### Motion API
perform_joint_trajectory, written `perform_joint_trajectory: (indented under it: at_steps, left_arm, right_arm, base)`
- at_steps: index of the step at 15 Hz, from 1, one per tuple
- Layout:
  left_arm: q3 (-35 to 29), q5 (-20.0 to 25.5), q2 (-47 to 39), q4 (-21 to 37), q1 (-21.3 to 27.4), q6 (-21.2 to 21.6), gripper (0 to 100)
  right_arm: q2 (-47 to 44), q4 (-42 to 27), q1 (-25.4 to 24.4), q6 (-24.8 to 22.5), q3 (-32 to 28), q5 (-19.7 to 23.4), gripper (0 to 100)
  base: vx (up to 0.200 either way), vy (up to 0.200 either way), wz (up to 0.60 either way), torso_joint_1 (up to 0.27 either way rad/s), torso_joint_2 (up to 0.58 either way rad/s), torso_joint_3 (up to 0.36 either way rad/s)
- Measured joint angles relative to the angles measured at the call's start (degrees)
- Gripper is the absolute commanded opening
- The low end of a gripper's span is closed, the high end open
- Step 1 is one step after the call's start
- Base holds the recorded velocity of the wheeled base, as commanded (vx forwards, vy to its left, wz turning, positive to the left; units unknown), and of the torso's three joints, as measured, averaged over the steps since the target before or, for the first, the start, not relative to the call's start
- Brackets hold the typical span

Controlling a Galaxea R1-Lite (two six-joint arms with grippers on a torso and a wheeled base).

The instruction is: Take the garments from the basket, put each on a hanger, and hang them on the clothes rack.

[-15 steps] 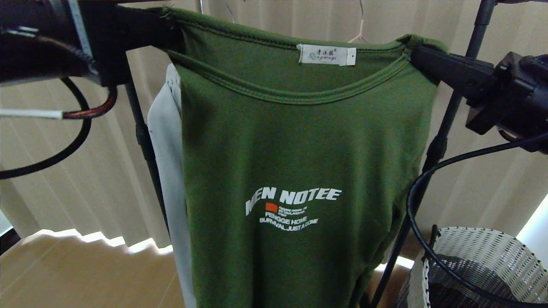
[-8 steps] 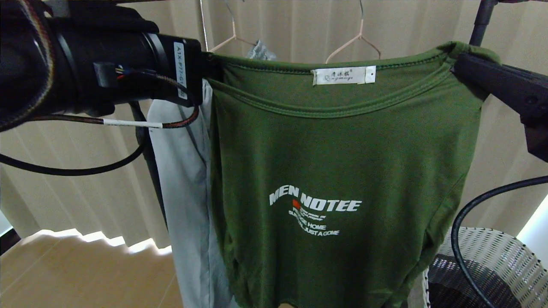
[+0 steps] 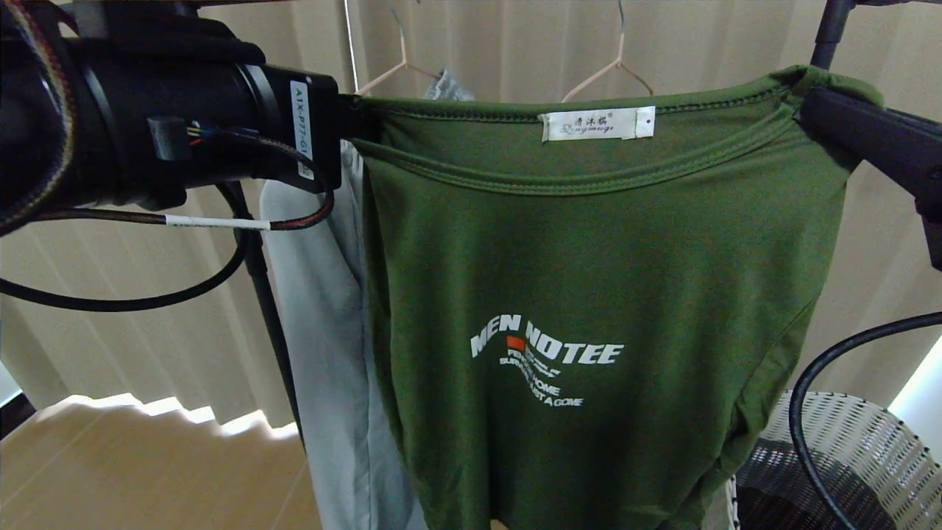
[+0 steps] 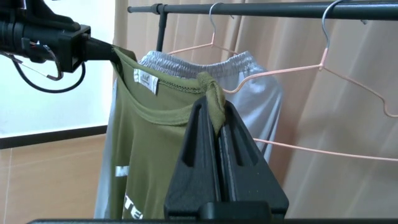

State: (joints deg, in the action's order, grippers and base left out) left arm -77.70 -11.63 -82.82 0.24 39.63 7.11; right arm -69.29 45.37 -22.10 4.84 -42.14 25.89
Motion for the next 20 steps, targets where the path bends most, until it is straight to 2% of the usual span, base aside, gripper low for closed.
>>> perform_joint_trajectory:
  at_steps: [7,8,13,16,18,20]
  left_arm:
    - [0.3,0.1,0.2,0.0,0.0,0.1,0]
    - [0.2,0.1,0.2,0.0,0.0,0.1,0]
    - [0.1,-0.1,0.2,0.0,-0.2,0.2,0]
    - [0.2,-1.9,0.2,-0.1,-0.4,0.4,0]
    - [1.4,-6.8,0.7,0.0,-0.5,1.1,0]
    - [4.7,-7.9,2.4,0.2,-0.5,3.0,0]
  right_arm:
    - [0.0,-0.1,0.0,0.0,-0.1,0.0,0]
    - [0.0,-0.1,0.0,0.0,-0.1,-0.1,100]
    - [0.0,-0.1,0.0,-0.1,0.4,-0.1,100]
    - [0.0,0.0,0.0,-0.1,1.4,-0.1,100]
    - [0.1,-0.2,0.4,-0.6,3.3,-0.2,100]
    - [0.1,-1.0,2.4,-2.2,5.4,-0.3,100]
  base:
    - [0.0,0.0,0.0,0.0,0.0,0.0]
    - [0.0,0.0,0.0,0.0,0.0,0.0]
    - [0.0,0.0,0.0,0.0,0.0,0.0]
    - [0.0,0.0,0.0,0.0,0.0,0.0]
    - [0.0,0.0,0.0,0.0,0.0,0.0]
    - [0.0,0.0,0.0,0.0,0.0,0.0]
